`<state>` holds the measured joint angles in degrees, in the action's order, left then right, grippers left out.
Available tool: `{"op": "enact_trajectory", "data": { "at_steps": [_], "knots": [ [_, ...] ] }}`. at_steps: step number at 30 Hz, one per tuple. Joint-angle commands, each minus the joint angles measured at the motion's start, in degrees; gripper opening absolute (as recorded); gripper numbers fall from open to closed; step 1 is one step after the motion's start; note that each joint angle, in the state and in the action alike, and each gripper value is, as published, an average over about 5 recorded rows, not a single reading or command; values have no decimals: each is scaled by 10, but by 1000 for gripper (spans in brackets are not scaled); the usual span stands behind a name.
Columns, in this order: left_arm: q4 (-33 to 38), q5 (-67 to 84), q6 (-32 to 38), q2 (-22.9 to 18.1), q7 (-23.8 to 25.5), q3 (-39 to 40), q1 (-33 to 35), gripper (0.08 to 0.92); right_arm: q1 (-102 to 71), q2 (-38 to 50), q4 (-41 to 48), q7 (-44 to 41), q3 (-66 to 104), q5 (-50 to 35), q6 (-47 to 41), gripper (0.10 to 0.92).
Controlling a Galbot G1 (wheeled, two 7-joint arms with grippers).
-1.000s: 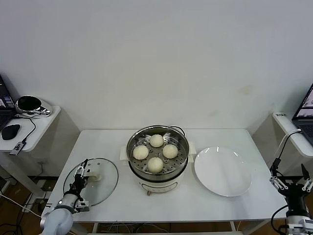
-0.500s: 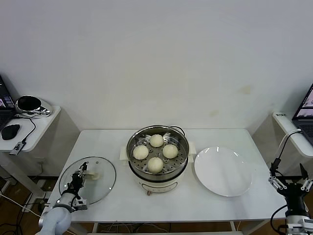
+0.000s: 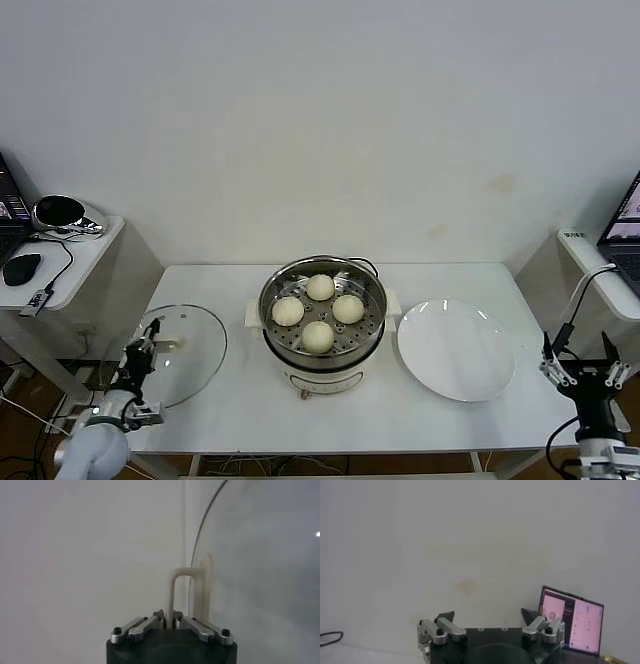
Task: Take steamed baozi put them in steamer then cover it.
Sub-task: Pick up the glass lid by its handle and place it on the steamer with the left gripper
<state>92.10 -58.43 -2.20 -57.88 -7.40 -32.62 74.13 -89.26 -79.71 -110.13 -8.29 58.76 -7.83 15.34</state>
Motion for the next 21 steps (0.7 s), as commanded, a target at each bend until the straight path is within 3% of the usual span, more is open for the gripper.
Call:
{"op": "enact_trajectory", "data": {
  "at_steps": [1,8,12,18,21],
  "knots": [
    [163,101,-94,78,75,-71,45,155,-5,-2,-13,-3,-4,7,1,823],
    [231,147,-162,131,120,-37,15,155,-11,-15,-23,-6,-14,28,2,823],
    [267,172,-203,152,123,39,-17,155,-9,-28,-18,-6,-26,45,6,823],
    [259,145,-267,149,154,209,-137,155,-1,-51,-1,7,-37,89,13,823],
    [242,133,-298,120,161,286,-218,155,6,-59,9,16,-39,107,15,823]
  ]
}}
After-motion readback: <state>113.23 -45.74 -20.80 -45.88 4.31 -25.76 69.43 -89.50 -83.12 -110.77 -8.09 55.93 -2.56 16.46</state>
